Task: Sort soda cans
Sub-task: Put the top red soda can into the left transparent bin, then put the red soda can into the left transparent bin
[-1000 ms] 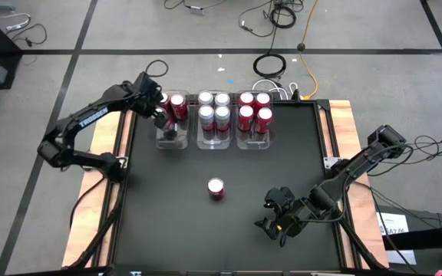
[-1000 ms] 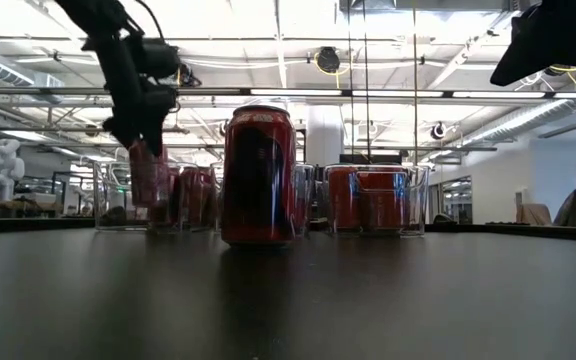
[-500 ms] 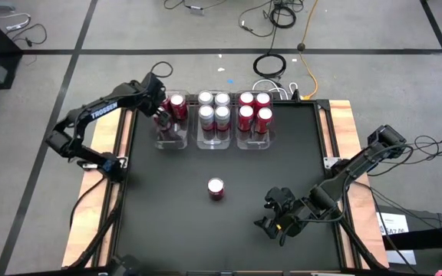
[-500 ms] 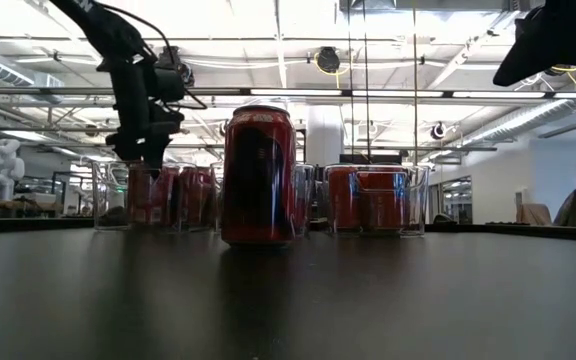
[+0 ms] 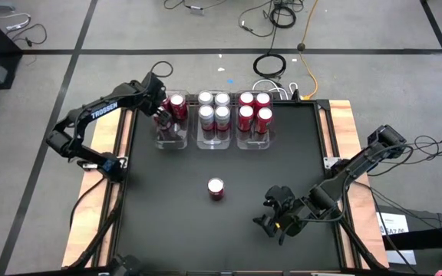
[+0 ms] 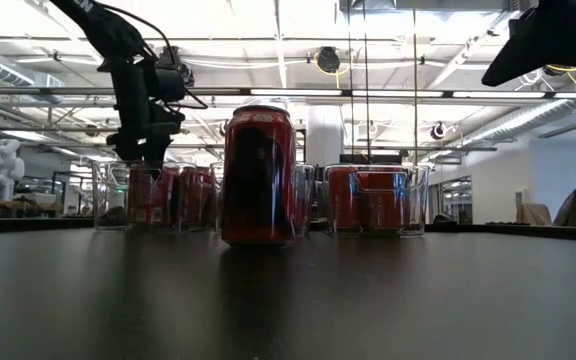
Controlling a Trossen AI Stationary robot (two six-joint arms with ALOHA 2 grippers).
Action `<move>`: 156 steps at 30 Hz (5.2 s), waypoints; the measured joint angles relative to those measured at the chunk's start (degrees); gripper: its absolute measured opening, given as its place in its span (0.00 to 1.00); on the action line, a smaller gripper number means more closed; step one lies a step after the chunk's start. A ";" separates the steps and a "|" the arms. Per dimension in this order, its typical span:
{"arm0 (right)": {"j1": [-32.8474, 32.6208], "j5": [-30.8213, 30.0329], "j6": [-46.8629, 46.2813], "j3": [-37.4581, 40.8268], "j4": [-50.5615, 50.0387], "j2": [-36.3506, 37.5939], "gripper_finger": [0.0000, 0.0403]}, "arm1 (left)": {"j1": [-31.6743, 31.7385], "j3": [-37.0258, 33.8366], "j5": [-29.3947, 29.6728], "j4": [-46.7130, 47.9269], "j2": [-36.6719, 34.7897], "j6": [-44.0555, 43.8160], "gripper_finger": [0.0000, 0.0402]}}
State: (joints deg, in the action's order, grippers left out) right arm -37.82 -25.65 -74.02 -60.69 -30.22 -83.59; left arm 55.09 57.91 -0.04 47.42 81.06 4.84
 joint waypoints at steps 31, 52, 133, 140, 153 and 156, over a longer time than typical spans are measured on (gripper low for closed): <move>0.00 0.20 -2.07 -0.02 0.46 0.00 0.96 | -0.09 2.70 0.08 4.07 -0.51 0.55 0.99; 0.00 0.17 -1.65 -0.01 0.44 0.00 0.96 | -16.70 7.89 -10.67 12.12 -25.23 -11.69 0.99; -0.17 0.17 3.17 -0.01 0.02 0.01 0.96 | -64.22 17.49 2.06 -12.38 20.05 -10.47 0.82; -0.17 0.20 4.32 0.00 0.02 0.02 0.96 | -63.81 17.45 2.52 -11.36 19.18 -14.31 0.82; -0.17 0.04 5.99 -0.02 -0.73 0.02 0.96 | -57.85 26.13 9.17 3.10 5.76 -19.43 0.81; -0.17 0.02 5.92 -0.02 -1.04 0.02 0.96 | -55.16 27.06 12.37 7.00 0.41 -20.23 0.81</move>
State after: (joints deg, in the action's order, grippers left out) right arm -38.00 -25.63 -68.10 -60.71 -31.26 -83.57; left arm -0.07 84.97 12.34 54.42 81.46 -15.39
